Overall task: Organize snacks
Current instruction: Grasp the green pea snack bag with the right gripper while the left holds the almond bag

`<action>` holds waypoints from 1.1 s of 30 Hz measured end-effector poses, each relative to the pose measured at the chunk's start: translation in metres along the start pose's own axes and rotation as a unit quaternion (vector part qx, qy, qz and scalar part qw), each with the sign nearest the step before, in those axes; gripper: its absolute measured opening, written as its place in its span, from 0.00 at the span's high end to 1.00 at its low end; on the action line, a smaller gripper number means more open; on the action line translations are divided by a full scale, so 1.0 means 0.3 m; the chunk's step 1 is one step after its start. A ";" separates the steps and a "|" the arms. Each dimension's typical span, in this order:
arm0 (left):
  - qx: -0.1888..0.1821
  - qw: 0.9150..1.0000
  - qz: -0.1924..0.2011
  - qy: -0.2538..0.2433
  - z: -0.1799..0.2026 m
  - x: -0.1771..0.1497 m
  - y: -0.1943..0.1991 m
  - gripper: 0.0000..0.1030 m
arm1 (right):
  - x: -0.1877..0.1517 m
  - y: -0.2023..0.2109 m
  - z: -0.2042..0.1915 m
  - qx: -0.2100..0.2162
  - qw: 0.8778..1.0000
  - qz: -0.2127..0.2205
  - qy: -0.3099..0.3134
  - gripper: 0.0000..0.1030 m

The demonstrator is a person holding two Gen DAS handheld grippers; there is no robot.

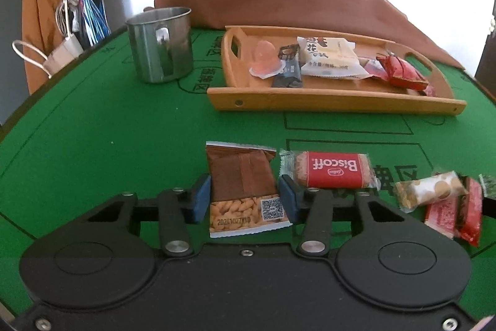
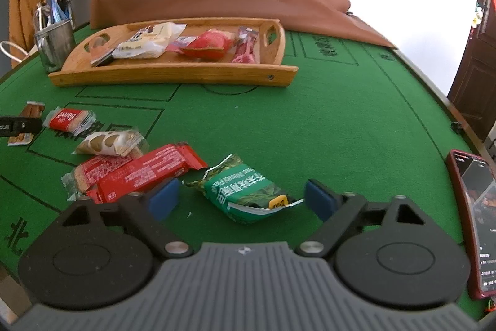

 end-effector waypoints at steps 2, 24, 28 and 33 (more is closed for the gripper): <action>-0.007 1.000 -0.002 0.001 0.001 0.002 0.009 0.58 | -0.001 0.007 0.003 -0.011 1.000 0.006 -0.007 0.28; -0.037 0.999 0.019 -0.017 0.061 0.052 0.085 0.59 | 0.015 0.037 0.039 0.015 1.000 0.002 -0.017 0.31; -0.036 0.999 0.013 -0.018 0.060 0.043 0.080 0.59 | 0.006 0.044 0.065 0.015 1.000 -0.002 -0.008 0.29; -0.040 0.999 0.010 -0.017 0.068 0.039 0.069 0.59 | -0.021 0.034 0.052 0.009 1.000 -0.011 0.014 0.38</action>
Point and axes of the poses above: each gripper's, at about its wrist camera, not at the fingertips, and y roughly against the way its jaws point, z to its right, x to its top, the point moved 5 cm from there along -y, roughly the way its jaws point, and after that the axes turned 15 degrees about -x, right-handed, at the moved point
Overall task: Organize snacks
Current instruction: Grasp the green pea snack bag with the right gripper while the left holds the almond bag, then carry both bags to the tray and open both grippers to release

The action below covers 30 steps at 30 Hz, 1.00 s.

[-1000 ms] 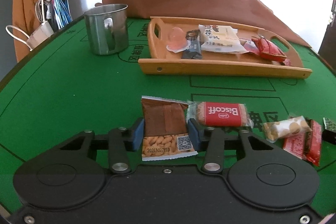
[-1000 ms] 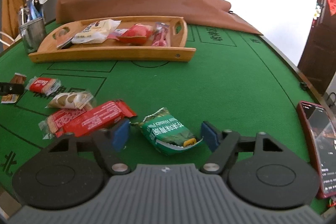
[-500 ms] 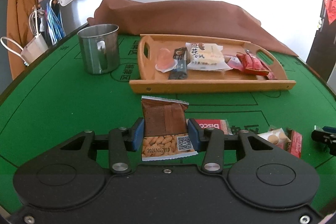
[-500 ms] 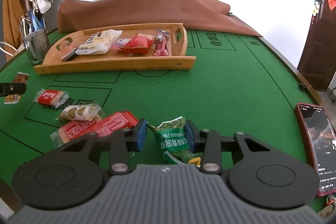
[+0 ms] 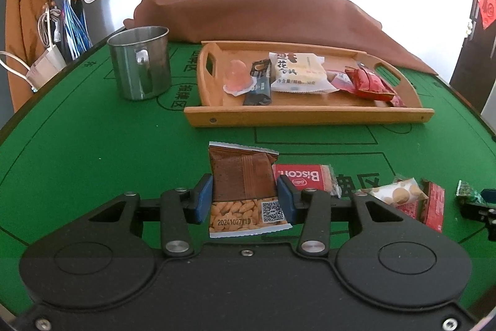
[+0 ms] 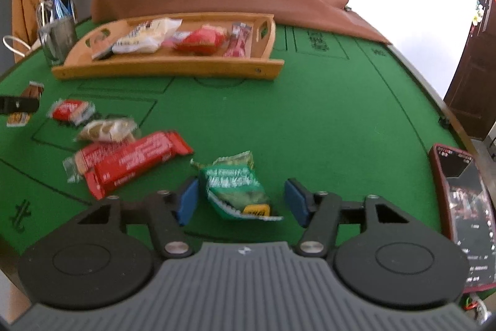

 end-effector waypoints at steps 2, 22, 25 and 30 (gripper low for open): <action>-0.002 1.000 -0.001 -0.001 0.004 0.000 -0.004 0.59 | 0.002 0.011 -0.018 -0.001 1.000 0.003 0.007 0.58; -0.033 0.999 0.007 -0.016 0.034 0.129 -0.039 0.59 | 0.183 0.036 -0.036 0.046 0.998 0.021 -0.038 0.71; -0.036 0.999 0.007 -0.019 0.038 0.173 -0.057 0.59 | 0.240 0.024 -0.036 0.056 0.997 0.024 -0.045 0.71; -0.042 0.999 0.017 -0.016 0.043 0.279 -0.087 0.59 | 0.359 -0.007 -0.048 0.078 0.995 0.023 -0.059 0.72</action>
Point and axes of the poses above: each gripper's, at about its wrist camera, not at the fingertips, and y roughly against the way its jaws point, z to its right, x to its top, the point moved 5 cm from there along -y, roughly the way its jaws point, and after that the axes turned 15 degrees about -x, right-handed, at the moved point
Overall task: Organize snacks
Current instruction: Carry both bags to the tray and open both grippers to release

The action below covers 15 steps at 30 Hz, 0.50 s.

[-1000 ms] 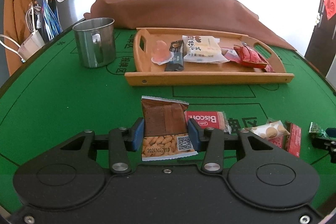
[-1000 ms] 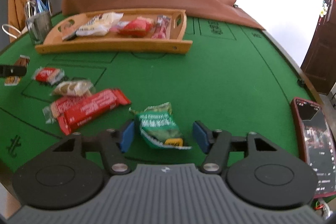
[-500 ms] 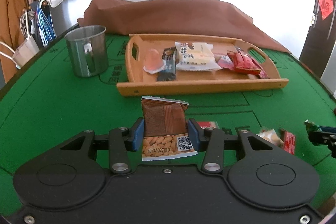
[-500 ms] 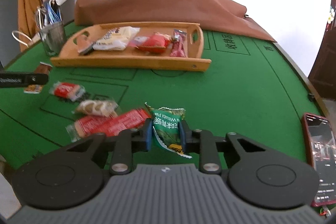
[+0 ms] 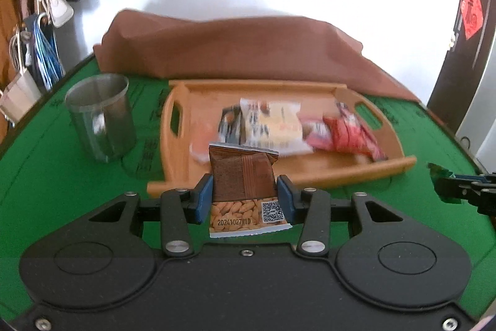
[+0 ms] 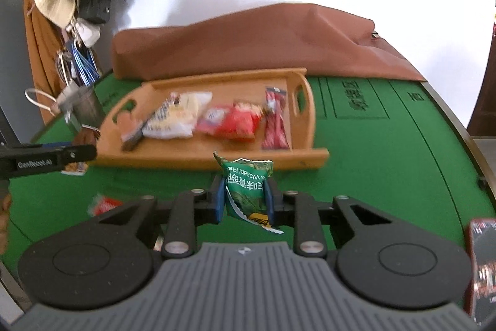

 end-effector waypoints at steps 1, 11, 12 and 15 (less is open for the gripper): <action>0.005 1.000 0.004 -0.005 0.000 0.027 -0.007 0.59 | 0.025 -0.007 -0.007 0.004 1.000 0.001 -0.002 0.72; 0.018 0.999 -0.025 0.019 -0.082 0.272 -0.186 0.59 | 0.260 -0.174 -0.095 0.003 1.000 -0.014 -0.004 0.72; 0.022 0.999 -0.029 0.025 -0.099 0.290 -0.212 0.59 | 0.275 -0.193 -0.098 -0.003 1.000 -0.014 -0.004 0.72; 0.029 0.998 -0.044 0.041 -0.151 0.324 -0.288 0.59 | 0.326 -0.263 -0.110 -0.012 1.000 -0.023 -0.007 0.72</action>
Point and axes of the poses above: each gripper's, at about its wrist camera, not at the fingertips, and y roughly against the way its jaws point, z to its right, x to its top, the point moved 5 cm from there along -y, roughly the way its jaws point, and after that the axes turned 15 degrees about -x, right-handed, at the moved point
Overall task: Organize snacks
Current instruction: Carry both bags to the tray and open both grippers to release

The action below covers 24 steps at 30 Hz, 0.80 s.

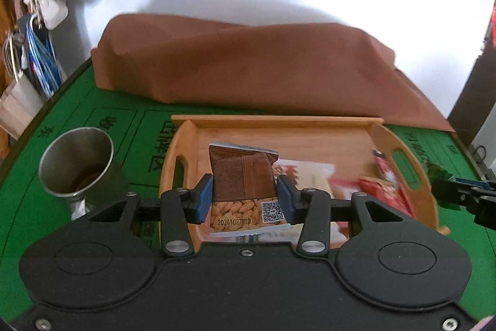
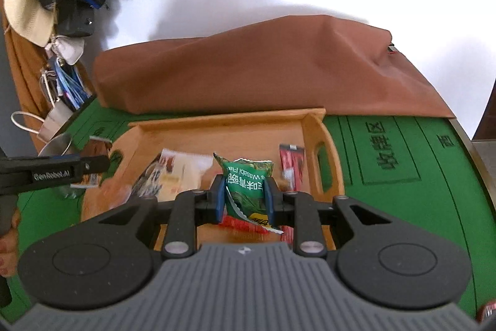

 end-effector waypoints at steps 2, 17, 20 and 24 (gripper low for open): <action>0.001 1.000 -0.016 0.013 -0.030 0.018 -0.060 0.59 | 0.032 -0.062 -0.015 -0.001 1.000 -0.013 0.006 0.72; 0.052 0.996 -0.062 0.033 -0.158 0.071 -0.332 0.59 | 0.119 -0.437 -0.069 -0.038 0.995 -0.091 0.008 0.72; 0.050 0.996 -0.062 0.034 -0.163 0.071 -0.347 0.59 | 0.112 -0.468 -0.091 -0.039 0.995 -0.095 0.015 0.71; 0.049 0.996 -0.067 0.035 -0.171 0.060 -0.374 0.59 | 0.097 -0.491 -0.112 -0.043 0.994 -0.101 0.021 0.71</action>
Point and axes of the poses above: each gripper's, at about its wrist camera, not at the fingertips, and y roughly against the way its jaws point, z to its right, x to its top, the point moved 5 cm from there along -y, roughly the way its jaws point, and after that the axes turned 15 degrees about -x, right-handed, at the moved point
